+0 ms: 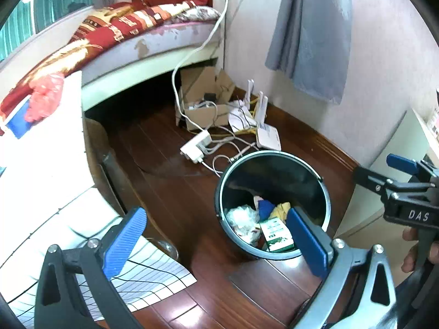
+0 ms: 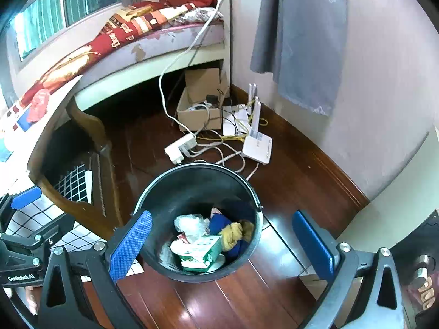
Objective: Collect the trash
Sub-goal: 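Move both open tools back toward the remaining trash on the bed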
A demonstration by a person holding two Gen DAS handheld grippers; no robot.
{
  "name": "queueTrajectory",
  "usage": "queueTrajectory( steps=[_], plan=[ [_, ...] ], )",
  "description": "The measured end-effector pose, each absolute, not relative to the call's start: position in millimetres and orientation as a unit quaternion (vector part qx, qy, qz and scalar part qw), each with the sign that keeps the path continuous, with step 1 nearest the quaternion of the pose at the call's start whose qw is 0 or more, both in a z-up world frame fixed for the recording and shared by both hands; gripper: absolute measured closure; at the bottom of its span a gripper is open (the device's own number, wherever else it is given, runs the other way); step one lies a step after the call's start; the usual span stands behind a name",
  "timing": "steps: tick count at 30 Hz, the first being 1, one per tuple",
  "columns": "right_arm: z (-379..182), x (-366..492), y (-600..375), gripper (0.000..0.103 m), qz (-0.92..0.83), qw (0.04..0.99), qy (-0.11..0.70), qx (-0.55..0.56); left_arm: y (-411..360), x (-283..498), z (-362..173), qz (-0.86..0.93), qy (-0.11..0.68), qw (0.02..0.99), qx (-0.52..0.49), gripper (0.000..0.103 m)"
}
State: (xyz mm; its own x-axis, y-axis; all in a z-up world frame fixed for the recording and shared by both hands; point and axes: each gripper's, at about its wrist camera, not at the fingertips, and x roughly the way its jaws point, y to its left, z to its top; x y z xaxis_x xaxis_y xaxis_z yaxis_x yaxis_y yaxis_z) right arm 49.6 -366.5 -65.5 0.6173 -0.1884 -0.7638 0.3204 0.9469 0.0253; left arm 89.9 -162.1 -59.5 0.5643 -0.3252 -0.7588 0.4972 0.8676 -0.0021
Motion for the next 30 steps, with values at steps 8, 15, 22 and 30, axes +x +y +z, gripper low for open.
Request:
queueTrajectory(
  steps=[8, 15, 22, 30],
  plan=[
    [-44.9, 49.4, -336.5, 0.0, -0.111, 0.909, 0.394, 0.071, -132.2, 79.1, -28.3, -0.207, 0.363, 0.903, 0.096, 0.0],
    [-24.2, 62.0, -297.5, 0.0, -0.067, 0.923, 0.373, 0.059, -86.4, 80.7, -0.7, -0.158, 0.33, 0.928, 0.075, 0.0],
    [1.5, 92.9, -237.4, 0.0, 0.01, 0.94, 0.341, 0.03, -20.6, 100.9, 12.2, -0.085, 0.319, 0.942, 0.049, 0.0],
    [11.4, 144.2, -173.3, 0.0, 0.061, 0.934, 0.352, -0.01, 70.0, 132.5, 17.8, 0.019, 0.317, 0.948, -0.004, 0.0]
  ],
)
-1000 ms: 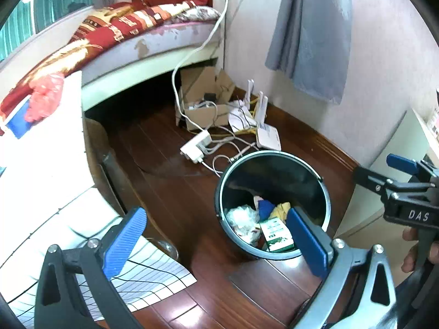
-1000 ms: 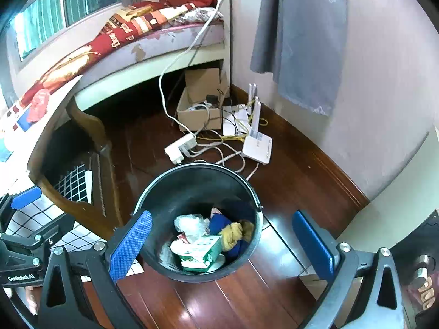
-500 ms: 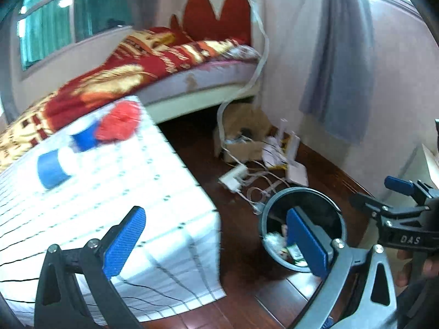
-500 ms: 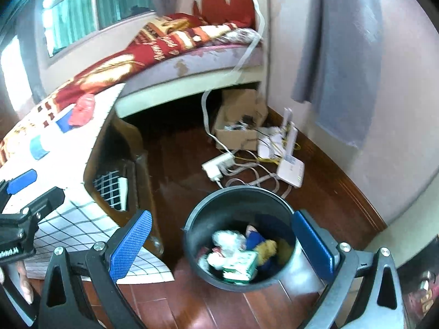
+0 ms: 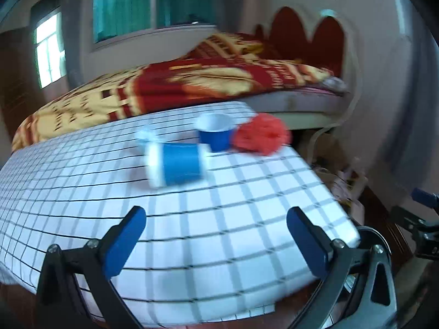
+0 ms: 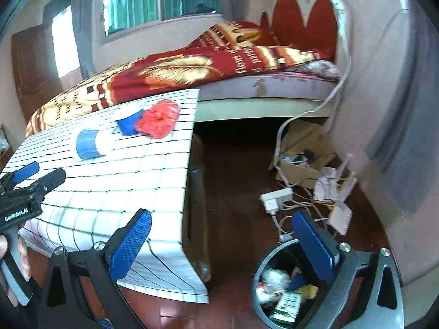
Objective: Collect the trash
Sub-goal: 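Move both open tools back toward the remaining trash on the bed, then grasp the blue-and-white paper cup with the left tool while the right tool grasps the red plastic bag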
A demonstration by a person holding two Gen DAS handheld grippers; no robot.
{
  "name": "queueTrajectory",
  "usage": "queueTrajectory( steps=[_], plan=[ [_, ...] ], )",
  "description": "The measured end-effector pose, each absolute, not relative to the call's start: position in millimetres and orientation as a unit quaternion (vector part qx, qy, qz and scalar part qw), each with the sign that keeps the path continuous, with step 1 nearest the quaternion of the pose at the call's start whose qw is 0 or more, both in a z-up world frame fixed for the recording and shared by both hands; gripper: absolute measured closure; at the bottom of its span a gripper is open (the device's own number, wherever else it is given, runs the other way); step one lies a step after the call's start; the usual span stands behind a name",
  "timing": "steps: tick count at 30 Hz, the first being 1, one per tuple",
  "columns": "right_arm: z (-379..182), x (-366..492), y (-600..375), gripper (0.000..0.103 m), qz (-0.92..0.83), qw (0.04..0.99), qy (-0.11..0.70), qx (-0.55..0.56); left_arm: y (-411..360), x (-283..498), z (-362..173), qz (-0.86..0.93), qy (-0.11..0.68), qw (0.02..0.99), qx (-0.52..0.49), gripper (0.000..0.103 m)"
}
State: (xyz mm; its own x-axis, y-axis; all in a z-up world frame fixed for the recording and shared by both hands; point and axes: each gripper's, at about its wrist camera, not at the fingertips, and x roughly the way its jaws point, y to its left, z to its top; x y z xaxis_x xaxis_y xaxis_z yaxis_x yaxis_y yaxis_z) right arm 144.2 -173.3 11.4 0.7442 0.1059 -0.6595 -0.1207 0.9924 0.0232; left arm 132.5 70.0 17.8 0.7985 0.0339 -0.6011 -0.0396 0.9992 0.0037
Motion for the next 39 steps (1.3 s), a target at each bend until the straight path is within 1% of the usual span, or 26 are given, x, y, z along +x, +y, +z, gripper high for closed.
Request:
queueTrajectory(
  steps=[6, 14, 23, 28, 30, 31, 32, 33, 35, 36, 37, 38, 39],
  plan=[
    [15.7, 186.1, -136.9, 0.0, 0.099, 0.931, 0.352, -0.019, 102.1, 161.1, 10.6, 0.058, 0.325, 0.944, -0.021, 0.0],
    [11.0, 251.3, -96.2, 0.0, 0.137, 0.922, 0.357, -0.053, 98.1, 208.0, -7.4, 0.065, 0.35, 0.935, -0.001, 0.0],
    [-8.1, 324.0, -69.6, 0.0, 0.159, 0.908, 0.38, -0.076, 99.6, 246.1, -23.8, 0.07, 0.377, 0.923, -0.007, 0.001],
    [-19.4, 354.5, -50.8, 0.0, 0.174, 0.899, 0.393, -0.083, 103.9, 256.2, -24.4, 0.07, 0.383, 0.921, -0.012, 0.004],
    [-23.5, 363.8, -42.3, 0.0, 0.177, 0.896, 0.397, -0.089, 107.5, 259.0, -25.7, 0.065, 0.388, 0.919, -0.02, 0.011],
    [-25.2, 368.2, -39.3, 0.001, 0.179, 0.895, 0.4, -0.088, 109.0, 260.2, -26.8, 0.062, 0.392, 0.918, -0.022, 0.012],
    [-27.0, 372.4, -36.7, 0.005, 0.181, 0.893, 0.403, -0.087, 110.0, 260.8, -27.7, 0.06, 0.394, 0.917, -0.024, 0.016],
    [-28.6, 375.6, -35.4, 0.009, 0.182, 0.891, 0.406, -0.086, 111.1, 260.5, -27.9, 0.057, 0.396, 0.916, -0.027, 0.017],
    [-32.3, 379.7, -33.0, 0.038, 0.19, 0.886, 0.416, -0.078, 112.4, 260.0, -27.6, 0.05, 0.394, 0.917, -0.03, 0.017],
    [-33.1, 379.2, -32.3, 0.043, 0.191, 0.885, 0.418, -0.076, 113.2, 258.8, -27.0, 0.044, 0.392, 0.918, -0.033, 0.017],
    [-32.9, 377.9, -32.6, 0.051, 0.194, 0.885, 0.417, -0.074, 113.3, 259.4, -26.7, 0.039, 0.392, 0.919, -0.035, 0.017],
    [-32.5, 375.4, -33.7, 0.055, 0.198, 0.885, 0.415, -0.071, 113.4, 258.7, -25.9, 0.035, 0.389, 0.92, -0.036, 0.018],
    [-31.4, 370.2, -35.1, 0.056, 0.199, 0.886, 0.412, -0.07, 113.3, 256.7, -24.4, 0.033, 0.384, 0.922, -0.037, 0.018]
  ],
)
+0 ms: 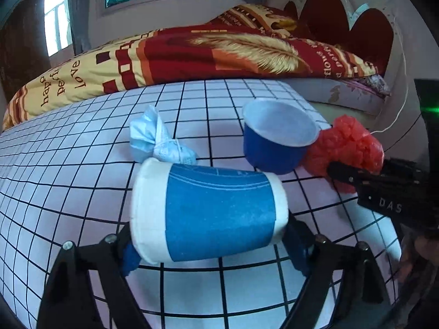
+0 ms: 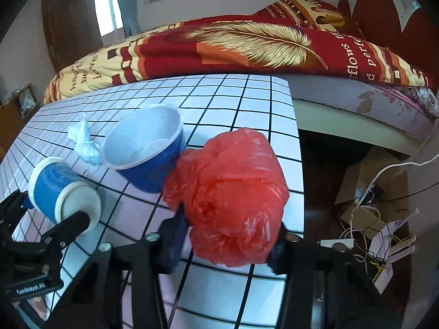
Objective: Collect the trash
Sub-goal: 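Grasp the blue-and-white paper cup with the left tool while the right tool grasps the red plastic bag, then carry the paper cup and red bag toward the black bin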
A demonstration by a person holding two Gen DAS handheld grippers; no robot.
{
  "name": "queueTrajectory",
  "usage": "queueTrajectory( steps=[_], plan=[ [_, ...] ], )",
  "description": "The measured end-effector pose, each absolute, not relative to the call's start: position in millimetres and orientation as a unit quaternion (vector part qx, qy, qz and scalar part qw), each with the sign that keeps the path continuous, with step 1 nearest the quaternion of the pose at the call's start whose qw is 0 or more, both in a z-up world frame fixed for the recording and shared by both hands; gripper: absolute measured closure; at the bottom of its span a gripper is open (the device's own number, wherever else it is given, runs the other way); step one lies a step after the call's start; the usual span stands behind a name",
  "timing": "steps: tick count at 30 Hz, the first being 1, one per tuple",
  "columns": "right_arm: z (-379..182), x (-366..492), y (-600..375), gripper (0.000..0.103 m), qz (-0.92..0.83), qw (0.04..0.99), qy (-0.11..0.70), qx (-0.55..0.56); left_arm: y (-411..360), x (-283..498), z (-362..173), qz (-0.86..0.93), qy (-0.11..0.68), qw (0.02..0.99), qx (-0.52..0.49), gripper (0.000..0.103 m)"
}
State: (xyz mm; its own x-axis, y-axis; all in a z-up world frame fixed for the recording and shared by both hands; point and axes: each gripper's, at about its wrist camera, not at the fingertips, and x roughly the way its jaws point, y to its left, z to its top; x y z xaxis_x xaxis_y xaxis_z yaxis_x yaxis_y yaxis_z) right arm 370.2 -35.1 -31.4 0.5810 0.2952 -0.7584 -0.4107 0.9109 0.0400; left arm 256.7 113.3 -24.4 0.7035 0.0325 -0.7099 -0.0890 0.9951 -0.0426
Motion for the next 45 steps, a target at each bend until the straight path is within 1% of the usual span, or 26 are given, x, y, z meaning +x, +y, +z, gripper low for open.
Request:
queueTrajectory(
  steps=[2, 5, 20, 30, 45],
  plan=[
    [-29.3, 361.8, -38.1, 0.059, 0.199, 0.889, 0.406, -0.072, 112.0, 251.5, -21.2, 0.026, 0.375, 0.926, -0.038, 0.018],
    [-23.6, 346.2, -46.4, 0.06, 0.198, 0.893, 0.397, -0.07, 107.4, 244.4, -17.8, 0.018, 0.372, 0.927, -0.037, 0.018],
    [12.1, 249.4, -99.7, 0.06, 0.171, 0.914, 0.364, -0.048, 77.6, 186.4, 1.7, -0.019, 0.357, 0.933, -0.035, 0.018],
    [29.4, 189.7, -120.2, 0.06, 0.161, 0.925, 0.342, -0.037, 58.5, 147.0, 13.9, -0.037, 0.344, 0.938, -0.017, 0.018],
    [41.1, 130.9, -175.7, 0.06, 0.125, 0.937, 0.325, -0.014, 13.0, 111.3, 26.4, -0.08, 0.326, 0.942, 0.008, 0.018]
  ],
)
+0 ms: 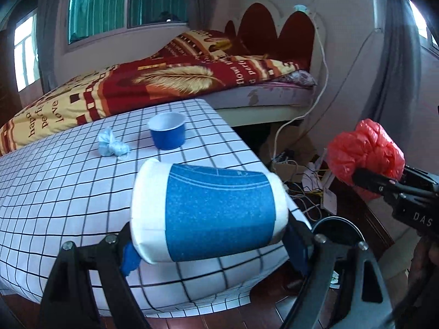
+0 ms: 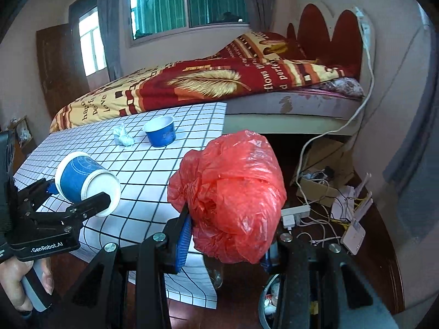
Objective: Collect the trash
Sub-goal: 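Carry the paper cup and red bag toward the black bin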
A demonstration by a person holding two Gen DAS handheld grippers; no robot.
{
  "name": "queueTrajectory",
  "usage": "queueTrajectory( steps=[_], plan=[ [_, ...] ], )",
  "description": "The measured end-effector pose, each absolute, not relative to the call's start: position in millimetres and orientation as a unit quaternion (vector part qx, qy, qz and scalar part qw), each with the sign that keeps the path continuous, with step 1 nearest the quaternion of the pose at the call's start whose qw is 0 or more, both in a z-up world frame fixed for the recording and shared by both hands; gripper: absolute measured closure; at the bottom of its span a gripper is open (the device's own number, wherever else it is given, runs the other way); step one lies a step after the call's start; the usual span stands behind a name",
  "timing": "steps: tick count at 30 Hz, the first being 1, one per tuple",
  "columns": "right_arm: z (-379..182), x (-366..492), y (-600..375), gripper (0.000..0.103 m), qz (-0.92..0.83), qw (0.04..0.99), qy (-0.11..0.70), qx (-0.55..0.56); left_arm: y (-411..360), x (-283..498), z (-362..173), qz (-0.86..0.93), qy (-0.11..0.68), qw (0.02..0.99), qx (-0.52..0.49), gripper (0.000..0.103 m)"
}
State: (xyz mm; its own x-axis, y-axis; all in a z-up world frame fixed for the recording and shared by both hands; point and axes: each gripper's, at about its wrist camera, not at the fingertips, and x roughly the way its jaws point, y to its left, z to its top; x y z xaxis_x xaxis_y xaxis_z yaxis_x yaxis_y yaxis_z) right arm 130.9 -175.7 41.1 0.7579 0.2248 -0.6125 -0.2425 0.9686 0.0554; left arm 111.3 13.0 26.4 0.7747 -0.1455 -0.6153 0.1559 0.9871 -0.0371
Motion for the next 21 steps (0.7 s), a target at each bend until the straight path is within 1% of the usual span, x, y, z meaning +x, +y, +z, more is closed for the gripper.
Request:
queueTrajectory(
  steps=[21],
  plan=[
    [1.3, 94.9, -272.5, 0.06, 0.048, 0.936, 0.346, 0.037, -79.9, 104.8, 14.3, -0.164, 0.338, 0.925, 0.057, 0.018]
  ],
)
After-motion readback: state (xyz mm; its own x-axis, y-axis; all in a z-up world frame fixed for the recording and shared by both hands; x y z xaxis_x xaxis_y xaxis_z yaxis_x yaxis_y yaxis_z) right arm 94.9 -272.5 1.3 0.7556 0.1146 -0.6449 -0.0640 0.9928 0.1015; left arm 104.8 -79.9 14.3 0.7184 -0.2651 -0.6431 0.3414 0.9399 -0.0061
